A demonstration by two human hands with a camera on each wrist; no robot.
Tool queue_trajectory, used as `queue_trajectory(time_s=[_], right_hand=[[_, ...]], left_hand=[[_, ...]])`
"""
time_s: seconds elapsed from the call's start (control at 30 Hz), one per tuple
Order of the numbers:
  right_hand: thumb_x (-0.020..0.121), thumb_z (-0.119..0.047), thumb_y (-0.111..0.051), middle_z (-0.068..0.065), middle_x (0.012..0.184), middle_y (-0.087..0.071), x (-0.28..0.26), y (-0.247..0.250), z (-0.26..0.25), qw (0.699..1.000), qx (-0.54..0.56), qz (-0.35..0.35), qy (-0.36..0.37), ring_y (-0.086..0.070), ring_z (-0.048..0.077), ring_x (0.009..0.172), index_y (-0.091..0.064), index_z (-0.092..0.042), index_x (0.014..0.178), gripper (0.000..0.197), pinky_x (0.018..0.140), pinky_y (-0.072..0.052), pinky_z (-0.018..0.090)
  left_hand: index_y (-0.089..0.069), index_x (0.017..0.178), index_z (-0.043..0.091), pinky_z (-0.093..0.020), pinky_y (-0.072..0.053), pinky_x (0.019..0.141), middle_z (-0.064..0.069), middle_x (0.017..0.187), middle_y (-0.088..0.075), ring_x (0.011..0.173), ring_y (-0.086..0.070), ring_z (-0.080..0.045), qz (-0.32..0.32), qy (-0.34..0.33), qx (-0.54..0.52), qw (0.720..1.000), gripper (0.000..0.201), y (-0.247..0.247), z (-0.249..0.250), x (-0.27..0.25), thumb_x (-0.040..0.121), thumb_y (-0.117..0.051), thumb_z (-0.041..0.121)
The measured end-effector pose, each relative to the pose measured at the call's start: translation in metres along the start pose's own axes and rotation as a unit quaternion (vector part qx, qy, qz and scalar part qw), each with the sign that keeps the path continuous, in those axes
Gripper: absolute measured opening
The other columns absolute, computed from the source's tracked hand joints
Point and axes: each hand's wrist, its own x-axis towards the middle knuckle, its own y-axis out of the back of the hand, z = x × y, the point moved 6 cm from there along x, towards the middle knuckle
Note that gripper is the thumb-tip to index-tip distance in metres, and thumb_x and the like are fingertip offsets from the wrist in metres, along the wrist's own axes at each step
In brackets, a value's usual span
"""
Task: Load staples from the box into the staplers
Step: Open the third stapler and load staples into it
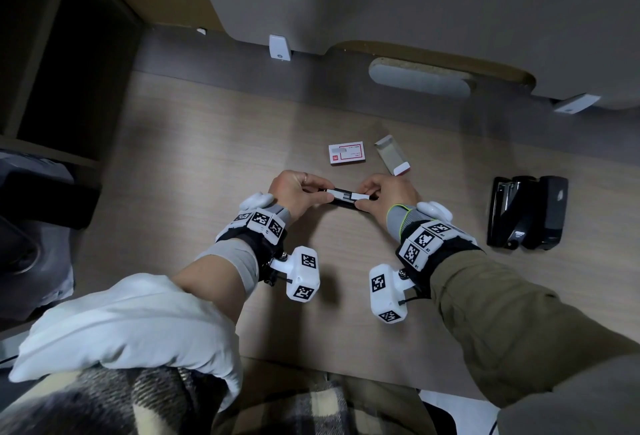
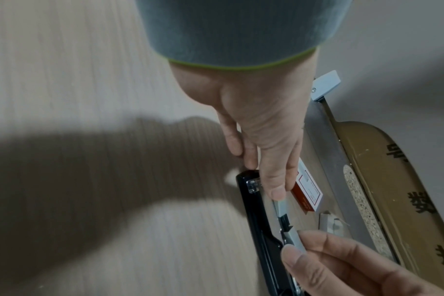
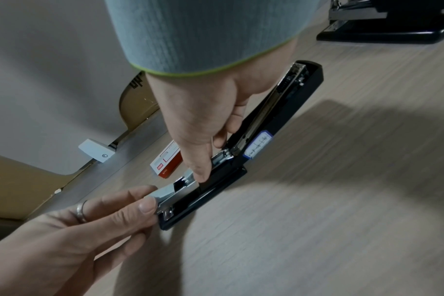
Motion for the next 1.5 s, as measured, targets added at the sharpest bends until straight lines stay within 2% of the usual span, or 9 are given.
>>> queue_trajectory(time_s=[0.13,0.27,0.4,0.67,0.77,0.93,1.2,1.33,1.5], right_hand=[[0.071,-0.029,-0.077,-0.017,0.083,-0.069,0.000,0.001,0.000,1.000,0.000,-0.004,0.000,-0.064,0.005,0.083,-0.065,-0.037,0.079,0.016,0.074,-0.051,0.024],[0.072,-0.029,-0.077,-0.017,0.083,-0.068,0.000,0.001,0.000,1.000,-0.001,-0.007,-0.001,-0.064,0.006,0.084,-0.064,-0.037,0.078,0.016,0.075,-0.052,0.025],[0.070,-0.029,-0.078,-0.017,0.081,-0.069,0.001,0.001,0.000,1.000,0.000,-0.007,0.002,-0.065,0.006,0.082,-0.063,-0.038,0.073,0.018,0.075,-0.054,0.026],[0.068,-0.027,-0.078,-0.017,0.079,-0.067,0.002,0.000,-0.005,0.999,-0.027,-0.016,0.019,-0.060,0.005,0.079,-0.069,-0.033,0.080,0.016,0.066,-0.045,0.022],[0.068,-0.029,-0.079,-0.017,0.080,-0.068,0.002,-0.001,-0.005,0.999,-0.037,-0.017,0.026,-0.062,0.005,0.079,-0.068,-0.033,0.078,0.015,0.066,-0.047,0.022],[0.067,-0.031,-0.078,-0.019,0.082,-0.067,0.001,0.001,-0.003,0.998,-0.054,-0.026,0.027,-0.062,0.005,0.080,-0.066,-0.036,0.074,0.015,0.069,-0.051,0.024],[0.071,-0.031,-0.079,-0.019,0.084,-0.069,-0.001,0.000,-0.008,0.998,-0.046,-0.026,0.024,-0.063,0.004,0.079,-0.069,-0.035,0.080,0.015,0.070,-0.048,0.022],[0.068,-0.029,-0.076,-0.017,0.084,-0.070,-0.001,0.001,-0.008,0.998,-0.064,-0.025,0.015,-0.065,0.007,0.081,-0.062,-0.038,0.069,0.017,0.075,-0.054,0.026],[0.067,-0.026,-0.070,-0.021,0.076,-0.066,-0.004,0.001,-0.010,0.999,-0.048,-0.019,0.009,-0.064,0.004,0.079,-0.060,-0.037,0.070,0.014,0.068,-0.050,0.022]], left_hand=[[-0.080,0.087,0.028,-0.028,-0.058,0.081,0.006,0.069,-0.075,0.072,-0.072,-0.013,0.003,-0.006,0.032,0.999,0.018,0.000,-0.001,0.003,0.071,-0.087,0.026],[-0.078,0.096,0.033,-0.018,-0.053,0.077,0.016,0.079,-0.075,0.077,-0.068,0.001,0.010,-0.011,0.060,0.998,0.028,-0.002,0.001,0.005,0.070,-0.086,0.027],[-0.076,0.100,0.029,-0.019,-0.054,0.083,0.010,0.091,-0.076,0.085,-0.070,-0.007,0.008,0.000,0.020,1.000,0.031,-0.004,0.002,0.007,0.070,-0.085,0.027],[-0.076,0.096,0.029,-0.012,-0.047,0.067,0.003,0.070,-0.072,0.069,-0.063,-0.004,-0.008,0.048,0.052,0.997,0.022,-0.012,-0.012,0.017,0.075,-0.081,0.032],[-0.077,0.096,0.026,-0.003,-0.042,0.057,0.013,0.064,-0.064,0.066,-0.059,-0.004,-0.005,0.058,0.050,0.997,0.020,-0.011,-0.011,0.020,0.076,-0.081,0.024],[-0.075,0.084,0.030,-0.018,-0.052,0.077,0.013,0.073,-0.072,0.076,-0.067,-0.008,-0.008,0.056,0.042,0.998,0.013,-0.010,-0.015,0.022,0.075,-0.081,0.024],[-0.074,0.084,0.028,-0.027,-0.057,0.083,0.005,0.076,-0.073,0.074,-0.069,-0.013,-0.022,0.043,0.025,0.999,0.014,-0.010,-0.019,0.023,0.075,-0.083,0.023],[-0.074,0.082,0.029,-0.030,-0.057,0.087,0.007,0.075,-0.073,0.074,-0.068,-0.013,-0.022,0.045,0.020,0.999,0.013,-0.011,-0.019,0.023,0.076,-0.082,0.022],[-0.074,0.083,0.030,-0.031,-0.057,0.089,0.006,0.079,-0.073,0.080,-0.070,-0.016,-0.022,0.046,0.024,0.998,0.013,-0.011,-0.019,0.023,0.075,-0.082,0.023]])
